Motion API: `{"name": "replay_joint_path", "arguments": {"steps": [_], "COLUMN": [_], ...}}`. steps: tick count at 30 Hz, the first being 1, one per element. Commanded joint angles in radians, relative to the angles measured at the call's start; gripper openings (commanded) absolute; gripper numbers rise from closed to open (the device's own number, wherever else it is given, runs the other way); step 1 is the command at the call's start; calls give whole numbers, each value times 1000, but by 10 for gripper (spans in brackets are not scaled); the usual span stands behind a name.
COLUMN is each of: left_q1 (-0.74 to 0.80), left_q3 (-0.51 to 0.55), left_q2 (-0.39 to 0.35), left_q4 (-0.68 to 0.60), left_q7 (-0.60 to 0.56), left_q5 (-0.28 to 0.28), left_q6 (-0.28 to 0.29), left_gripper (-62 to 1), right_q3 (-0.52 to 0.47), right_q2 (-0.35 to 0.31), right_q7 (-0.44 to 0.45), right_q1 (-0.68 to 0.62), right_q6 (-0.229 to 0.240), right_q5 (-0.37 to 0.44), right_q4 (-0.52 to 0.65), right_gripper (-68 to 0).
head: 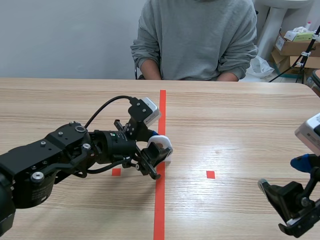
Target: Do the leaf sorting experiment
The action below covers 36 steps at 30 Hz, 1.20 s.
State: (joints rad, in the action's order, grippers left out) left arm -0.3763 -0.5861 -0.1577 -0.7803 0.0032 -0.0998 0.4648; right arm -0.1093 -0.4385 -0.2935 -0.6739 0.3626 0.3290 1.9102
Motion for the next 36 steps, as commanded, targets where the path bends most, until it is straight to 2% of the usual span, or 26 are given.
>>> {"name": "replay_joint_path", "arguments": {"steps": [1,13,24,27,30,36], "left_q1": [-6,-6,1,15,47,106], "left_q3": [3,3,5,33,117,350], "left_q2": [5,5,-10,-35,-60,-107], "left_q4": [-11,-11,-51,-97,-151,-203], "left_q7": [-14,-14,-12,-3,14,40], "left_q5": [-7,-7,-16,-62,-79,-222], "left_q6": [1,1,2,2,26,37], "left_gripper": [-364,-561,-561,-561,-561,-561], "right_q3": [-8,-8,-8,-8,-8,-8], "right_q2": [-10,-10,-10,-10,-10,-10], "right_q7": [15,15,15,19,19,19], "right_q1": [6,6,6,6,6,6], "right_q6": [0,0,0,0,0,0], "right_q5": [7,7,7,7,7,7], "right_q4": [12,12,12,12,12,12], "right_gripper": [-234,-234,-234,-234,-234,-234]}}
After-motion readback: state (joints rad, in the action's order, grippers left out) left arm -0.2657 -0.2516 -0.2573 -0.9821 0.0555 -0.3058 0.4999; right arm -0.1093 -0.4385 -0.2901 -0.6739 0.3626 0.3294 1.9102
